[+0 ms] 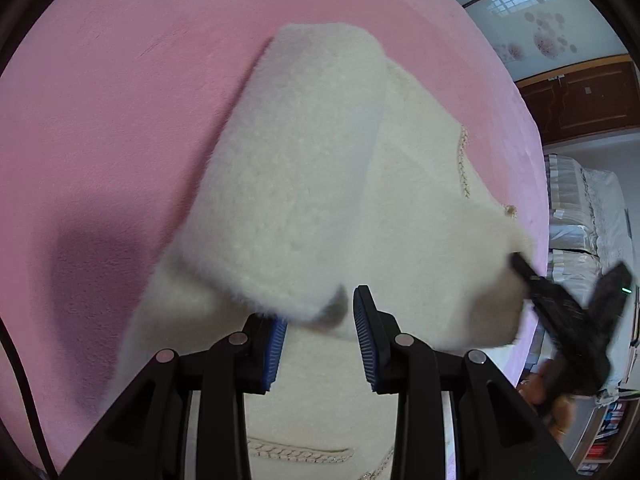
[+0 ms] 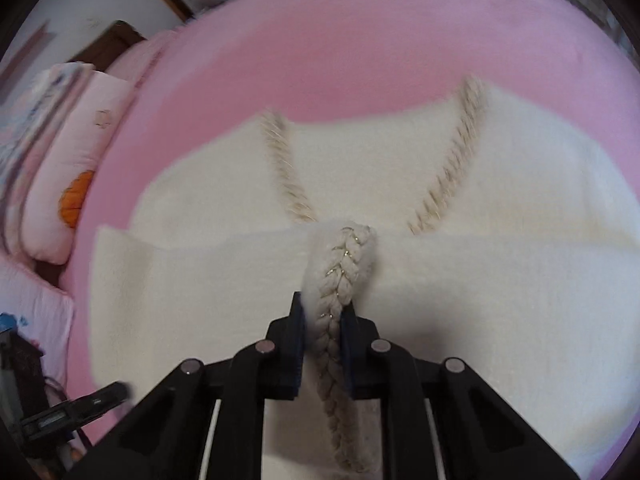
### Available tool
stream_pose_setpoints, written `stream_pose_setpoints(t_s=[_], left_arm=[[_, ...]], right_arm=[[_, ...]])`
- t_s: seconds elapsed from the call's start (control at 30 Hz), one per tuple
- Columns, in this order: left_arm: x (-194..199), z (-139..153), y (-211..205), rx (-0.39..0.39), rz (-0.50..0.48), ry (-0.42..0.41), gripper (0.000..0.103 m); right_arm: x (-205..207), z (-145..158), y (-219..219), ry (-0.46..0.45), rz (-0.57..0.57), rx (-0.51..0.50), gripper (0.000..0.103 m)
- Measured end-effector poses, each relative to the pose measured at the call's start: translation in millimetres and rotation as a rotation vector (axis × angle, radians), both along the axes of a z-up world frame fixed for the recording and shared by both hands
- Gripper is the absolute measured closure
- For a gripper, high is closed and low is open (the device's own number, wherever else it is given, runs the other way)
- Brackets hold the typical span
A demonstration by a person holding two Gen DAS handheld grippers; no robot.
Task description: Fold large clothes
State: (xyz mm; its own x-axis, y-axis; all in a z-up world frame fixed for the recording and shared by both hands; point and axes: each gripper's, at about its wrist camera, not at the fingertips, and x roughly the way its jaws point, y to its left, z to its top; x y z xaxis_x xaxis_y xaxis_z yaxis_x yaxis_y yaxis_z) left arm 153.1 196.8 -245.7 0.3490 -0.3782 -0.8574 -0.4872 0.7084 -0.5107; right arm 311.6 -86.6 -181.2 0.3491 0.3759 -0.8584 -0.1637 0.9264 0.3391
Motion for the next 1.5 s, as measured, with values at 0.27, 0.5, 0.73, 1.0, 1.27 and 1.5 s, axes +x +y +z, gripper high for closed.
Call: stream_pose_setpoints(t_s=[0.27, 0.5, 0.73, 1.0, 1.27, 1.5], left_arm=[[5, -2, -13, 0.046, -0.066, 0.033, 0.072], [8, 21, -27, 0.242, -0.276, 0.057, 0.068], [47, 37, 0, 0.375, -0.225, -0.035, 0.048], [113, -15, 24, 0.360, -0.197, 0.023, 0.048], [134, -22, 20, 0.473, -0.277, 0.005, 0.089], [135, 30, -4, 0.591, -0.290, -0.073, 0.086]], right_arm=[[-46, 44, -67, -0.099, -0.229, -0.112, 0.085], [-74, -37, -109, 0.175, -0.349, -0.148, 0.075], [-81, -47, -114, 0.189, -0.306, -0.080, 0.056], [-69, -61, -97, 0.198, -0.246, -0.025, 0.056], [-77, -66, -90, 0.159, -0.195, -0.128, 0.089], [-65, -20, -56, -0.023, -0.182, -0.284, 0.083]])
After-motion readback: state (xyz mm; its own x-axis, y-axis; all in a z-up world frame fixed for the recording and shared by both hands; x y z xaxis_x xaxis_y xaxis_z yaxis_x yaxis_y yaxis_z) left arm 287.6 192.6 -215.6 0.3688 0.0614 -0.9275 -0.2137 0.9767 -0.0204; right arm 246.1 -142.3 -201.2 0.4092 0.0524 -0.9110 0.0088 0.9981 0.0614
